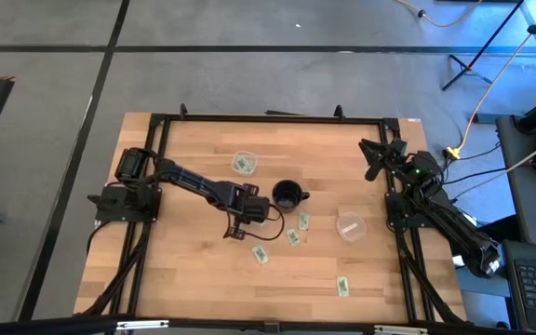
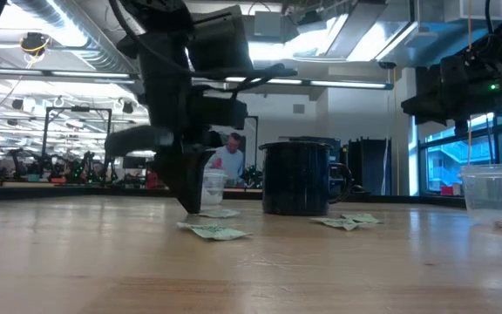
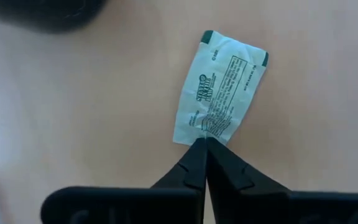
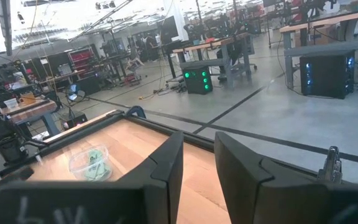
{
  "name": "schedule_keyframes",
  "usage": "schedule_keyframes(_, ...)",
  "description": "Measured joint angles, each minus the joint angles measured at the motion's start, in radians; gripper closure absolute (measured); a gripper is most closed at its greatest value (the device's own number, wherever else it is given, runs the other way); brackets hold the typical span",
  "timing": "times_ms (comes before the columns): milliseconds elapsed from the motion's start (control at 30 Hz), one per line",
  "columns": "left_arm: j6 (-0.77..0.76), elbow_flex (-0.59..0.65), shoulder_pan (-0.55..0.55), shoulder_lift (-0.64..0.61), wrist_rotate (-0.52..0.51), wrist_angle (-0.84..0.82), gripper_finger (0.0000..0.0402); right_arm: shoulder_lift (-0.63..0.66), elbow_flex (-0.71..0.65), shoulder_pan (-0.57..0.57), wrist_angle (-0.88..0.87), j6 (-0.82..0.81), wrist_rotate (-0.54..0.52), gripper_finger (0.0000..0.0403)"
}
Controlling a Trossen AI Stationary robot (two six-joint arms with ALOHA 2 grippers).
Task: Pick and place items into bin
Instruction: Put the green stevia packet into the top transparent bin
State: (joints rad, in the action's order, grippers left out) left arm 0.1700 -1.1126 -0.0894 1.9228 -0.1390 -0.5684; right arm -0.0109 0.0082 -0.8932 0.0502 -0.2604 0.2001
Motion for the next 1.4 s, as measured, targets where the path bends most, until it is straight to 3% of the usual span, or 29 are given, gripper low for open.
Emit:
schedule_keyframes(300, 0.035, -0.047, 0.005, -0.063, 0.011, -0.171, 0.0399, 0.0, 0.0, 0.0, 0.0, 0.0, 0.0, 0.0308)
schedule_keyframes(600, 0.045, -0.074, 0.063, -0.207, 0.069, -0.198, 0.04, 0.0, 0.0, 0.0, 0.0, 0.003, 0.0, 0.0308)
schedule_keyframes(833, 0.015, -0.075, 0.197, -0.283, -0.068, -0.214, 0.04, 0.0, 0.0, 0.0, 0.0, 0.003, 0.0, 0.0308)
schedule_keyframes(1033, -0.108, -0.074, 0.354, -0.287, -0.139, -0.208, 0.04, 0.0, 0.0, 0.0, 0.0, 0.003, 0.0, 0.0308)
schedule_keyframes(1233, -0.116, -0.073, 0.438, -0.24, -0.083, -0.206, 0.04, 0.0, 0.0, 0.0, 0.0, 0.004, 0.0, 0.0308)
schedule_keyframes(1400, -0.105, -0.073, 0.441, -0.197, -0.057, -0.206, 0.0399, 0.0, 0.0, 0.0, 0.0, 0.008, 0.0, 0.0308)
